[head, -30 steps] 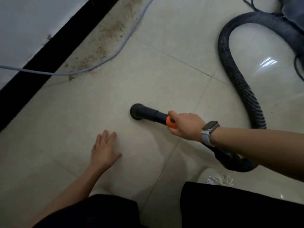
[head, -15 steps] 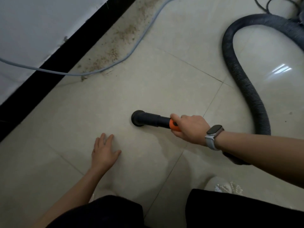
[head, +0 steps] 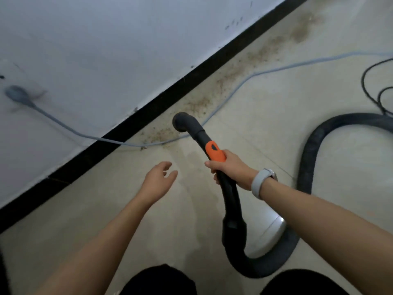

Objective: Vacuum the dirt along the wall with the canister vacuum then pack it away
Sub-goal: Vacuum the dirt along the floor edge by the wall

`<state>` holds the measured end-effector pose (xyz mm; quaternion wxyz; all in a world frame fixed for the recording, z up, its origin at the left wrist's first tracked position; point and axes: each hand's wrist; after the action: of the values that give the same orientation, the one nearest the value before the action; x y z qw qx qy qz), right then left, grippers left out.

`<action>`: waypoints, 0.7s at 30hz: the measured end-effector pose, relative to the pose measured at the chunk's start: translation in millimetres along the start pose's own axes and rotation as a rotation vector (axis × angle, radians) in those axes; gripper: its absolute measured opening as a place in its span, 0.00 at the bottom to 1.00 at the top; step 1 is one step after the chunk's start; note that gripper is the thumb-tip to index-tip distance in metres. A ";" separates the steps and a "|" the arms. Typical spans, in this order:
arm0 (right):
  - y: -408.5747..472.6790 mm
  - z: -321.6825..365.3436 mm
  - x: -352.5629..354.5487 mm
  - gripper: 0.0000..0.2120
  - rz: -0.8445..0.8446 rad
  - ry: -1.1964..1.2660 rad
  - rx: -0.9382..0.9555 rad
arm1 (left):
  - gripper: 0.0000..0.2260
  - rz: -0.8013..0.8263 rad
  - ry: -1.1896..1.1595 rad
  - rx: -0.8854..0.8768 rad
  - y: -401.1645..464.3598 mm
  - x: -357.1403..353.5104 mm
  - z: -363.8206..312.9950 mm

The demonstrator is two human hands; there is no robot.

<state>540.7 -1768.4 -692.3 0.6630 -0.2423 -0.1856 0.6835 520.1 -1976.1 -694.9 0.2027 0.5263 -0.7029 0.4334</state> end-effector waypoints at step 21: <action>138.3 50.6 -48.2 0.10 -0.112 -0.040 -0.125 | 0.27 0.224 1.036 -0.116 172.0 44.1 82.6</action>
<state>398.8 -1820.1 -726.6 0.6800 -0.2590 -0.2545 0.6370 360.7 -2056.8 -775.2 0.5046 0.1528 -0.5854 0.6159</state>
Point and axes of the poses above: each hand's wrist, its own y-axis towards the middle knuckle, its own x-axis out of the back of the hand, z = x × y, and after that the axes turned 3 degrees about y, right-handed
